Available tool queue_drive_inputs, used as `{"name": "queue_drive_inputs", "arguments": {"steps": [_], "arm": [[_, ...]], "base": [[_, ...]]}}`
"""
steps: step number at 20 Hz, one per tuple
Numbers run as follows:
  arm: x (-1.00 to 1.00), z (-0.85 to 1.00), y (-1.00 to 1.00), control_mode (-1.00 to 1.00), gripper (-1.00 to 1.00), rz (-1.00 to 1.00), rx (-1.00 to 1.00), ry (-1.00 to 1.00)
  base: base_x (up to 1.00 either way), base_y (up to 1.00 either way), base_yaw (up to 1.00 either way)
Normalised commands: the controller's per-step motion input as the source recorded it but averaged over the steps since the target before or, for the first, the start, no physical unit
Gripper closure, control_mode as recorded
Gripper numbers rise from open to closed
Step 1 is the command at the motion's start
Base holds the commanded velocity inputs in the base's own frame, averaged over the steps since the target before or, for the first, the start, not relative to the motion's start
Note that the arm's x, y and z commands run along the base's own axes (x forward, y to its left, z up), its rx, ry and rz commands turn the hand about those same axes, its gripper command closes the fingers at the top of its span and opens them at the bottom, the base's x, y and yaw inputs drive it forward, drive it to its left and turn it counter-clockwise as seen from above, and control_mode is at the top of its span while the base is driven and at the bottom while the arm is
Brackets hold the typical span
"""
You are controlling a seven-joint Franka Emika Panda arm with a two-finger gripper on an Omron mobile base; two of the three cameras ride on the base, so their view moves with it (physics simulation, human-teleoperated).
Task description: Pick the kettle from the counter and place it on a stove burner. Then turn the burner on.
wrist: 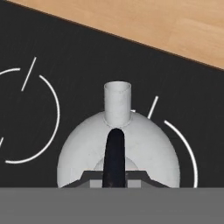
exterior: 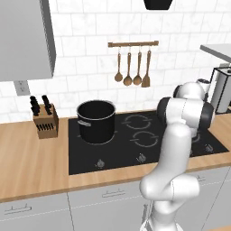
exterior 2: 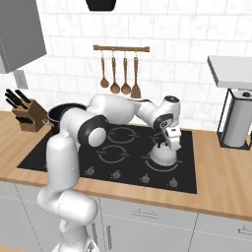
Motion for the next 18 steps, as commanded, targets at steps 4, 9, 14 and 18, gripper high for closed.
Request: {"name": "queue_drive_inputs", "arguments": {"steps": [4, 9, 14, 18], "arm": [[0.00, 0.00, 0.00, -1.00, -1.00, 0.00, 0.00, 0.00], [0.00, 0.00, 0.00, -1.00, -1.00, 0.00, 0.00, 0.00], [-0.05, 0.00, 0.00, -1.00, -1.00, 0.00, 0.00, 0.00], [-0.40, 0.20, 0.00, -1.00, -1.00, 0.00, 0.00, 0.00]], "base": [[0.00, 0.00, 0.00], [0.00, 0.00, 0.00], [0.00, 0.00, 0.00], [0.00, 0.00, 0.00]]}}
